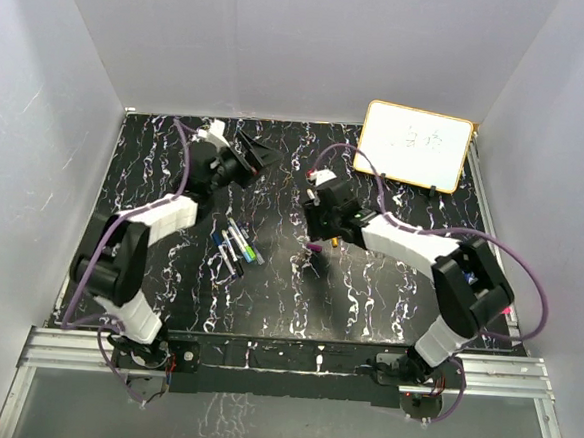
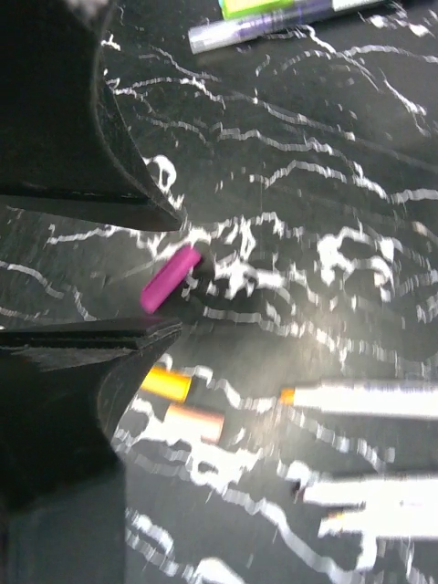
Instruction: Open the pen caps
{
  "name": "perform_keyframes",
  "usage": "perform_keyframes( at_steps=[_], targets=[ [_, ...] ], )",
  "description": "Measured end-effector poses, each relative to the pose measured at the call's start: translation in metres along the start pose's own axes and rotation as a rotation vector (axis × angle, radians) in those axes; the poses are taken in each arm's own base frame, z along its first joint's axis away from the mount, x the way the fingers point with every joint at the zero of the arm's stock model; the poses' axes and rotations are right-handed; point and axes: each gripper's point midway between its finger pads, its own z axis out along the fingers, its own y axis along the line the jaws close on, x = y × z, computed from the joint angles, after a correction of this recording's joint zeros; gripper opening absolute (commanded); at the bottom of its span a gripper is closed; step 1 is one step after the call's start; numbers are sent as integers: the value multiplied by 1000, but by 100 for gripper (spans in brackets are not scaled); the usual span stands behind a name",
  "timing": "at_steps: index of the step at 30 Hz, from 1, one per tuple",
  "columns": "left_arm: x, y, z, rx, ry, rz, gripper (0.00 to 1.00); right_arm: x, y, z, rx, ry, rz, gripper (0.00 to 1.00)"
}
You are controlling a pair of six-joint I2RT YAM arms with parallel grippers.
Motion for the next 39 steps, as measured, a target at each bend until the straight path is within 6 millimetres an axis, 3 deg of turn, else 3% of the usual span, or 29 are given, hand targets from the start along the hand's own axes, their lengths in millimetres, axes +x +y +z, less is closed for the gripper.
perform_keyframes(
  at_steps=[3, 6, 12, 19, 22, 29, 39],
  targets=[
    [-28, -20, -31, 14, -101, 54, 99, 8, 29, 17, -52, 43, -50, 45],
    [-39, -10, -62, -31, -158, 64, 99, 11, 55, 29, -90, 61, -91, 45],
    [-34, 36, -97, -209, -183, 54, 99, 11, 100, 49, -152, 71, -153, 45],
    [-40, 28, -129, -254, -248, 111, 99, 16, 126, 58, -182, 86, -194, 45],
    [-43, 30, -136, -263, -275, 112, 99, 22, 132, 58, -189, 97, -206, 45],
    [-33, 58, -143, -334, -258, 76, 99, 30, 141, 54, -202, 113, -229, 45],
    [-35, 57, -143, -330, -264, 73, 99, 39, 149, 55, -211, 130, -248, 44]
  ],
)
